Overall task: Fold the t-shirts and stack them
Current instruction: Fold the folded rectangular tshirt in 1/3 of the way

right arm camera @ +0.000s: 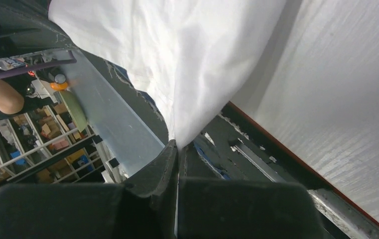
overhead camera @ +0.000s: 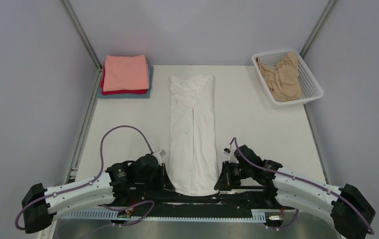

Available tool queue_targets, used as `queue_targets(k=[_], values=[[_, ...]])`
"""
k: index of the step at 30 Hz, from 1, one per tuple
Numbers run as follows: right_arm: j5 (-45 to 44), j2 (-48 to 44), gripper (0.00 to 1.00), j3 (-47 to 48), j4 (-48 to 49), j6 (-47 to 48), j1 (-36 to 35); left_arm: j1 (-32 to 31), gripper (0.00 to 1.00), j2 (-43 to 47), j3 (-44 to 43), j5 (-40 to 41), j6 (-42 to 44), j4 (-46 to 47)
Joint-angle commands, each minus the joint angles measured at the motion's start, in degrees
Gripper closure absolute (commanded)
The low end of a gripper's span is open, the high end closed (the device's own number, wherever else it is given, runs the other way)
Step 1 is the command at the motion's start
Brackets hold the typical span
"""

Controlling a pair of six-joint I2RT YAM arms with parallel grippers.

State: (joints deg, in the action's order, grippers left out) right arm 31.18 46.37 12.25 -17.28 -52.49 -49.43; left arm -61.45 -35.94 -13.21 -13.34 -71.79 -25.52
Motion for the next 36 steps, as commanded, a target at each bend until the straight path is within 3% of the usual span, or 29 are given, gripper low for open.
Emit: queue_targets(k=[1,6,13,24,36], values=[[-5.3,2.6,0.99,7.1,-0.3,1.9,0.0,0.0,1.0,-0.4,-5.3,7.8,5.3,5.7],[-15.0,9.7,1.0,18.7,-3.3,9.9,5.0,7.6,1.0,-6.1,-14.0,16.4,15.4,2.0],[-27.9,17.9,1.0,29.1,2.9,11.1,11.3,21.5,1.0,-21.4,-21.9,15.8,21.9,13.2],[-21.5,35.9,1.0,41.9,10.0,17.8,21.6,31.6,1.0,-42.2,-37.6,14.8,28.7,13.7],[-19.7,48.9,0.98,50.6,11.4,19.7,25.3,36.9,1.0,-57.0,-48.4,11.5,34.1,13.2]])
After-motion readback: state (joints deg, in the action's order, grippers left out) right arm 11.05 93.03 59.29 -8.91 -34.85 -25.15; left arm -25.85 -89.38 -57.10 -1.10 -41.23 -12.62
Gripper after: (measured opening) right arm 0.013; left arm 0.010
